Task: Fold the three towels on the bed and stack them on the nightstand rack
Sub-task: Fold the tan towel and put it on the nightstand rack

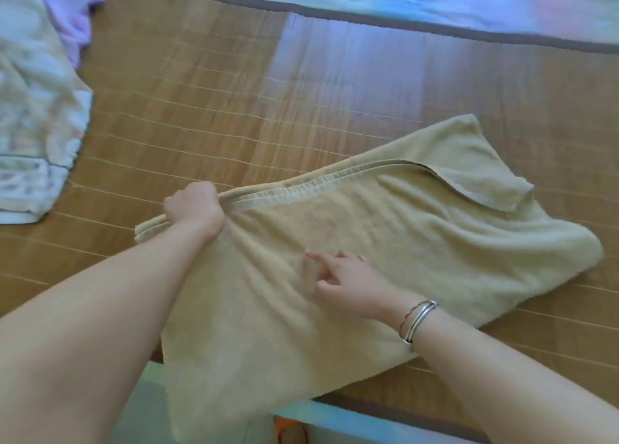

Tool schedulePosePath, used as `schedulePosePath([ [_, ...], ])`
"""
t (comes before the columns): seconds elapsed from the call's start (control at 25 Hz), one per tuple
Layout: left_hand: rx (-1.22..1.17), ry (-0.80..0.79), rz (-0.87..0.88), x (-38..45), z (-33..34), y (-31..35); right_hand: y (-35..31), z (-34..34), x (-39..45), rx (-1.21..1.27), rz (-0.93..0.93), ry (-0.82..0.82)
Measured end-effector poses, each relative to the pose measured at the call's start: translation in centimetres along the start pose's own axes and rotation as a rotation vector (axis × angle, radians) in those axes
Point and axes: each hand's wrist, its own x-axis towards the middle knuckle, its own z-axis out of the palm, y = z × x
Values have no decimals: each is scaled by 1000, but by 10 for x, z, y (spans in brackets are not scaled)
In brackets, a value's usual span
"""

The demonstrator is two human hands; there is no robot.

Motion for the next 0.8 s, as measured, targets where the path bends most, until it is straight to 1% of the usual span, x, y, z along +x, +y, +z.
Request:
schedulePosePath([
  [0.12,-13,95,46,32,-10,-18,-38,4,40,172,8,-81],
  [0.2,-58,139,77,47,-11,-22,-48,-3,59,331,43,-121],
  [0.24,-96,141,78,49,-10,-20,-47,-6,65,402,66,-114],
  [0.28,-145,125,70,49,-7,-16,-44,-10,68,463,78,-83],
  [0.36,-275,57,63,41,1,1,-29,-17,71,502,101,68],
  [0.44,-361,-14,134,27,10,26,-5,-27,65,404,138,258],
  [0.52,-381,-47,257,13,17,57,25,-41,52,259,163,431],
  [0.6,-403,-76,370,2,18,94,60,-58,32,31,209,644],
  [0.64,-418,-92,424,-4,17,113,79,-65,20,-99,267,725],
  [0.68,-431,-105,473,-11,16,130,96,-71,8,-210,339,757],
  [0.72,-440,-117,516,-18,14,148,113,-76,-3,-286,414,728],
  [0.8,-465,-124,587,-28,10,180,141,-82,-23,-393,509,607],
])
